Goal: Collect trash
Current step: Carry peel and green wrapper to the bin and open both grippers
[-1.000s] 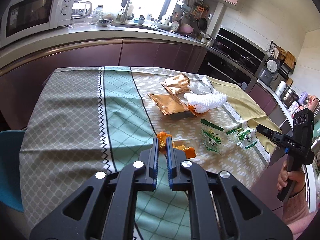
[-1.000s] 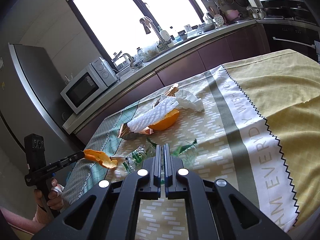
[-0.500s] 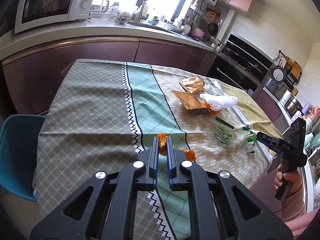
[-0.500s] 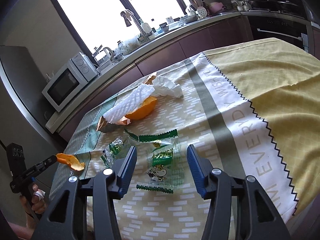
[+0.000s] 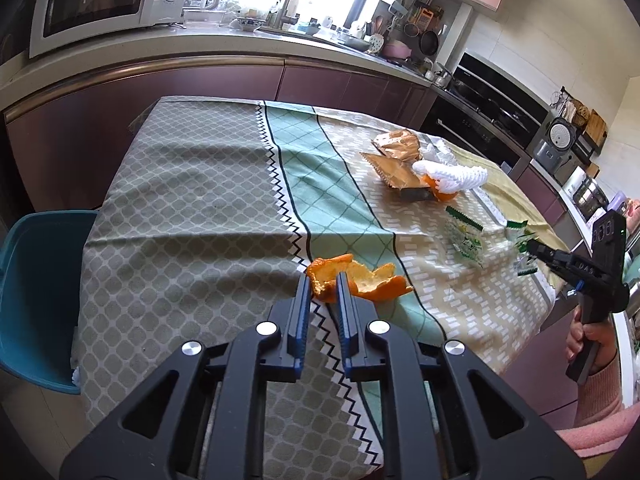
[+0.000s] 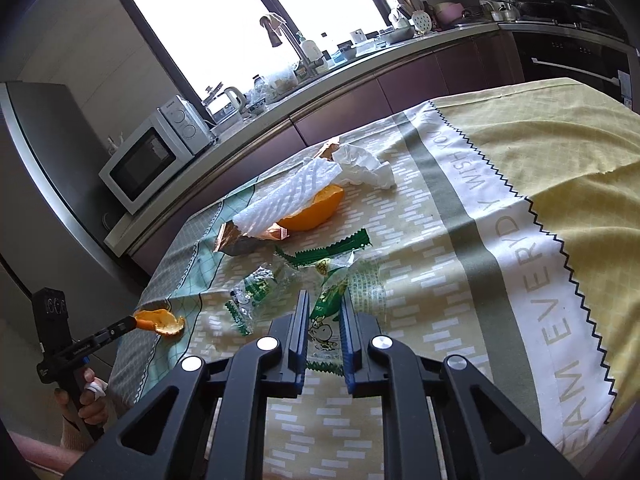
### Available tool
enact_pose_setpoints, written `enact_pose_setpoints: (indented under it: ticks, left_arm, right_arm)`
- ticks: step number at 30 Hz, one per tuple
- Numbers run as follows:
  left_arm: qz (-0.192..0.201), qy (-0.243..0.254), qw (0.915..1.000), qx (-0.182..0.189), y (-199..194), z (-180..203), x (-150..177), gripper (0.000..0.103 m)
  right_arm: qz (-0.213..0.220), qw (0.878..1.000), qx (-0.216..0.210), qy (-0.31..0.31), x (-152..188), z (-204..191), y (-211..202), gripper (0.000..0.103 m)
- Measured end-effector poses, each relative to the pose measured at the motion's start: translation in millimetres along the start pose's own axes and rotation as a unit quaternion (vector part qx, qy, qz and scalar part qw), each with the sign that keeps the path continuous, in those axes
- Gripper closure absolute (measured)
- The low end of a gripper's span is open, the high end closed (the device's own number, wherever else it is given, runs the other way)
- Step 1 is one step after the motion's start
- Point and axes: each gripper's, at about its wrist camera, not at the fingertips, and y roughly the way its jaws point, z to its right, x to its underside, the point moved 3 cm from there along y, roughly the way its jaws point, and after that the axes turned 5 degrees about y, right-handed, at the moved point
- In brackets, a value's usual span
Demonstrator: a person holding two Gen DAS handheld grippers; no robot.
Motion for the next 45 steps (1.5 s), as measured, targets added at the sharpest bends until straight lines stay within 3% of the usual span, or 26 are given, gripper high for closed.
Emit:
enact_pose_setpoints:
  ticks: [4, 7, 11, 14, 19, 26, 32, 37, 45]
  left_arm:
    - [-0.013, -0.003, 0.9999, 0.006, 8.8, -6.5, 4.8, 0.080]
    - [-0.021, 0.002, 0.9997, 0.015, 14.7, -6.2, 4.8, 0.063]
    - [-0.032, 0.011, 0.9992, 0.019, 25.7, -2.0, 5.0, 0.063]
    - [-0.034, 0.003, 0.9990, 0.029, 30.2, -1.1, 4.3, 0.072]
    - [-0.023, -0.014, 0.9990, 0.037, 25.8, -0.6, 4.5, 0.083]
    - [0.005, -0.035, 0.9990, 0.028, -0.1, -12.5, 5.1, 0.087]
    - [0.054, -0.051, 0.9972, -0.010, -50.5, -41.9, 1.5, 0.087]
    - [0.092, -0.075, 0.9908, -0.065, -97.7, -83.2, 1.5, 0.087]
    - [0.103, -0.126, 0.9755, -0.148, -135.4, -159.8, 15.4, 0.087]
  right_arm:
    - [-0.001, 1.000, -0.018, -0.013, -1.2, -13.0, 0.0, 0.090]
    - [-0.005, 0.999, -0.032, -0.020, -1.0, -22.6, 3.5, 0.090]
    - [-0.017, 0.998, -0.051, -0.028, 2.7, -37.0, 12.1, 0.090]
    - [-0.027, 0.997, -0.064, -0.033, 6.5, -47.9, 20.5, 0.090]
    - [-0.045, 0.994, -0.091, -0.042, 12.1, -69.3, 35.4, 0.090]
    - [-0.071, 0.984, -0.141, -0.077, 15.7, -118.5, 56.6, 0.090]
    - [-0.100, 0.968, -0.189, -0.132, 19.6, -181.8, 83.0, 0.090]
    - [-0.128, 0.949, -0.229, -0.172, 27.5, -238.9, 111.1, 0.090]
    - [-0.184, 0.917, -0.259, -0.239, 59.3, -324.4, 160.9, 0.090]
